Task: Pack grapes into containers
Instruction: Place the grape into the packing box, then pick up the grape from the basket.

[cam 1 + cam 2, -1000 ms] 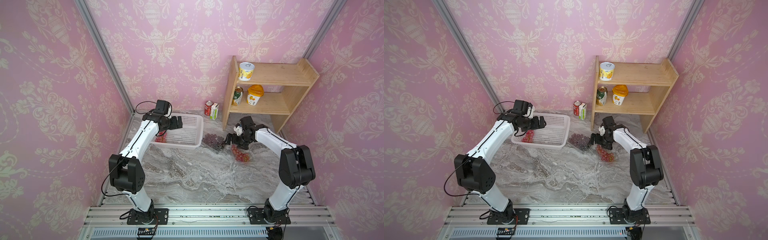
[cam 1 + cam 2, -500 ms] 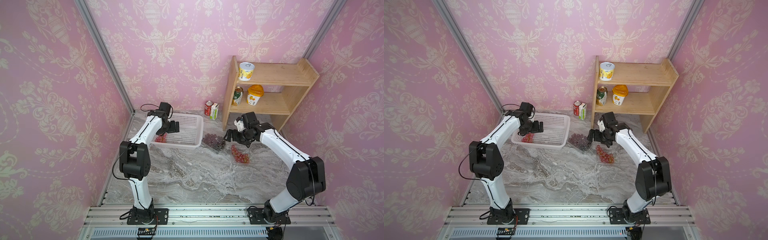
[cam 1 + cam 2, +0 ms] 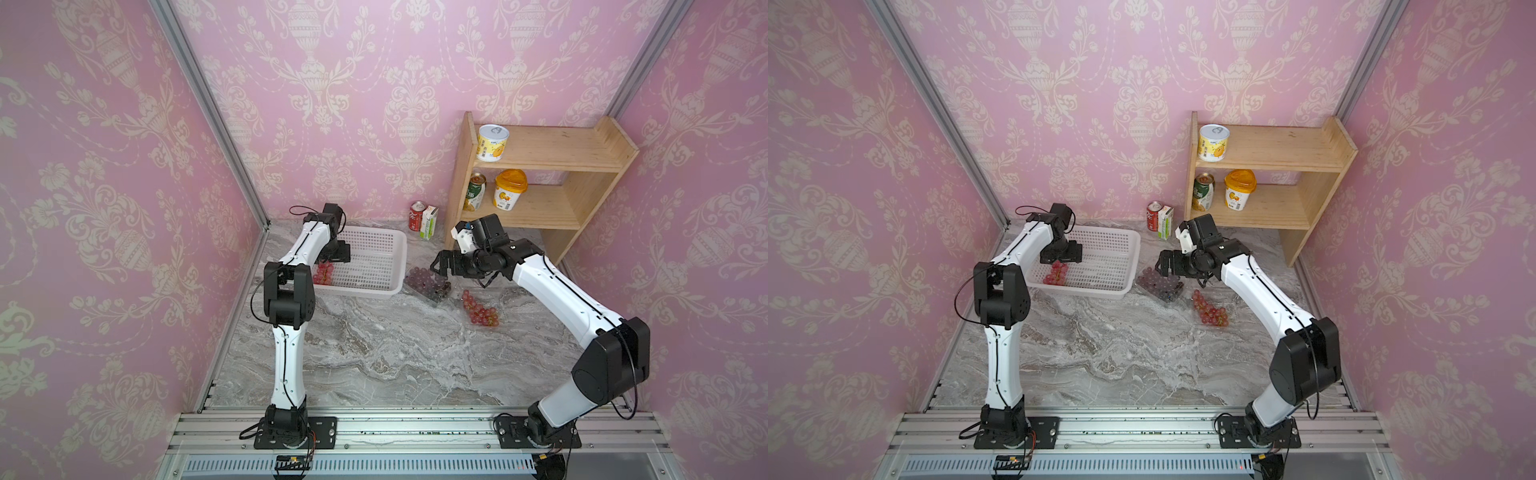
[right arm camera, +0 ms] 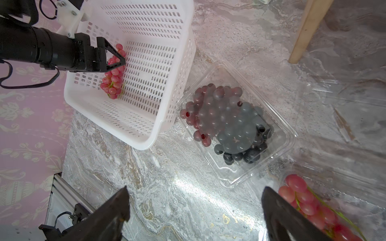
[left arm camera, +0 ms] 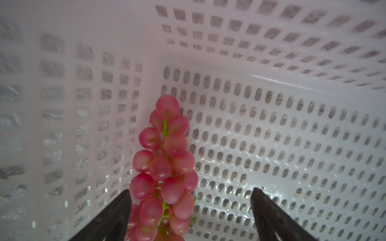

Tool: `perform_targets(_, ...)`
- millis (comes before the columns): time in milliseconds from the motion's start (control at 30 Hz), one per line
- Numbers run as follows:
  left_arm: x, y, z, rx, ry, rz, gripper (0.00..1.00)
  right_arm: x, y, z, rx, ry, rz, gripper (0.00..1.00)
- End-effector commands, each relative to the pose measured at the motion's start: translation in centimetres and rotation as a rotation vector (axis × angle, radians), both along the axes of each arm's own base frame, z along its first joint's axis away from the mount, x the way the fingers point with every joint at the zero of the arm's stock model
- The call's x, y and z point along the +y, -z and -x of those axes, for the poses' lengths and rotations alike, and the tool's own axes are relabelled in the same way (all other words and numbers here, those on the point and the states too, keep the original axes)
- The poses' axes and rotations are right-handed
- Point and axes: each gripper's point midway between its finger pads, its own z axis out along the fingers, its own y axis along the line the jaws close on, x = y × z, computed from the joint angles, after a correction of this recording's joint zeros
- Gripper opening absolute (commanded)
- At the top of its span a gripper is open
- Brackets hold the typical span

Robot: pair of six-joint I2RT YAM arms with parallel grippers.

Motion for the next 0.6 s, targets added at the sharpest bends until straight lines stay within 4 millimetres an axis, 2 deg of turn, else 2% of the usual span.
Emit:
perform_targets(0, 2.4, 0.7, -0.2, 0.056, -0.016, -0.07, 0.88, 0.5, 0.1, -0.2, -0.01, -0.018, -0.009, 1.0)
perform_targets(167, 3.0, 2.1, 0.1, 0.135, 0.002, -0.112, 0.87, 0.3, 0.5, -0.2, -0.009, -0.018, 0.0, 1.0)
perform_targets(333, 2.8, 3.2, 1.6, 0.207, 0.025, -0.098, 0.82, 0.6, 0.5, -0.5, -0.009, -0.019, -0.012, 1.0)
perform_targets(500, 2.8, 3.2, 3.3, 0.235, 0.021, -0.095, 0.83, 0.9, 0.6, -0.8, -0.002, -0.019, -0.022, 1.0)
perform_targets(567, 2.6, 3.9, 4.0, 0.255, 0.033, -0.085, 0.81, 1.0, 0.5, -0.8, -0.002, -0.016, -0.029, 1.0)
